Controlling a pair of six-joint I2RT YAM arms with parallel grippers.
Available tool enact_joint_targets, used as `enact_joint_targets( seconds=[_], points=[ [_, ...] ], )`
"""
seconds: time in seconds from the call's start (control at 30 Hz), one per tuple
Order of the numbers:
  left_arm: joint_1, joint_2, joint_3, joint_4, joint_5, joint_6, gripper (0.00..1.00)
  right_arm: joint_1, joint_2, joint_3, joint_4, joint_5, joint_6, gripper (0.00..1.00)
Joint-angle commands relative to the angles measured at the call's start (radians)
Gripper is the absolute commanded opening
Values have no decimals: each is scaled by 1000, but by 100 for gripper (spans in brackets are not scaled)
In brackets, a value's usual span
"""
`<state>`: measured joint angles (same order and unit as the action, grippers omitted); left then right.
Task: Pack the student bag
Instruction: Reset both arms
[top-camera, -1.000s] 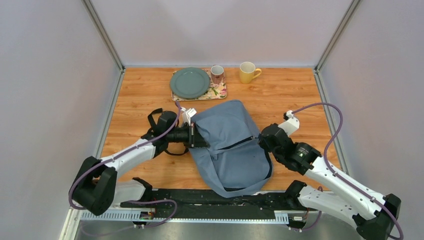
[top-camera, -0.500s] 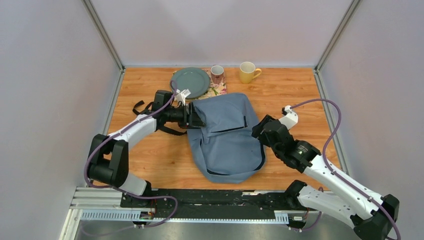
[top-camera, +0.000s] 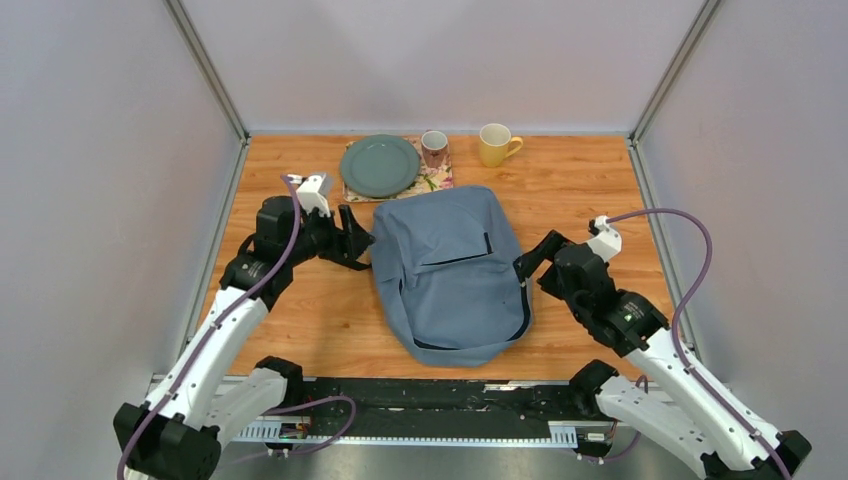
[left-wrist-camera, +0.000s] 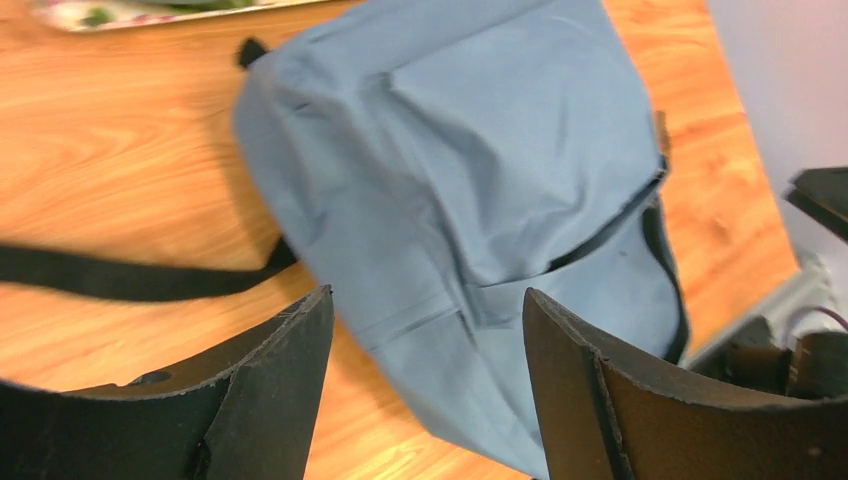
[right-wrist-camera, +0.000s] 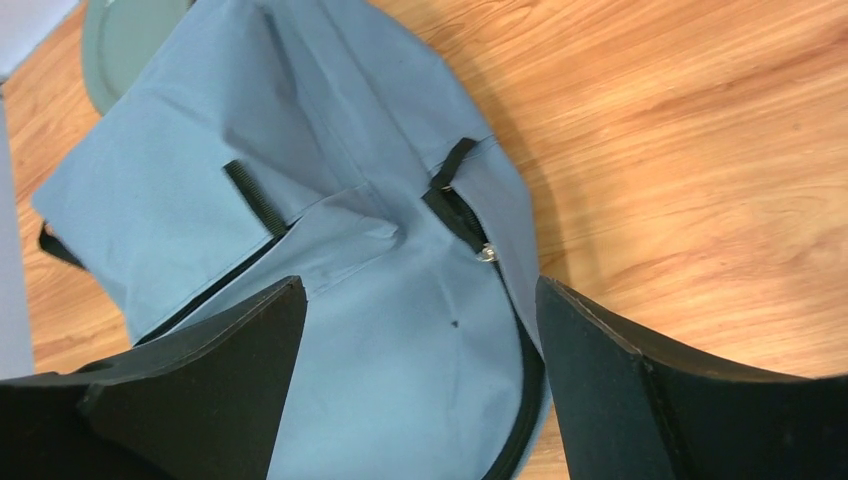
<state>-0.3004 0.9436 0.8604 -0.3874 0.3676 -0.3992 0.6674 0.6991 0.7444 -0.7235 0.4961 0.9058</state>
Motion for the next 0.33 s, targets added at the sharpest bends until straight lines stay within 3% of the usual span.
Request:
enact_joint_targets(
  seconds=[0.0,0.13,0.3],
  points=[
    [1,-63,-40,-108,-235,28,77,-93,-3,-2,-27,-72,-76,88],
    [0,-140,-55,-126,-300,49,77,-230,22,9,-17,-177,-152,89],
    [0,-126,-9,-212,-401,53,78,-399,85,50,-1,-287,-222,90]
  ],
)
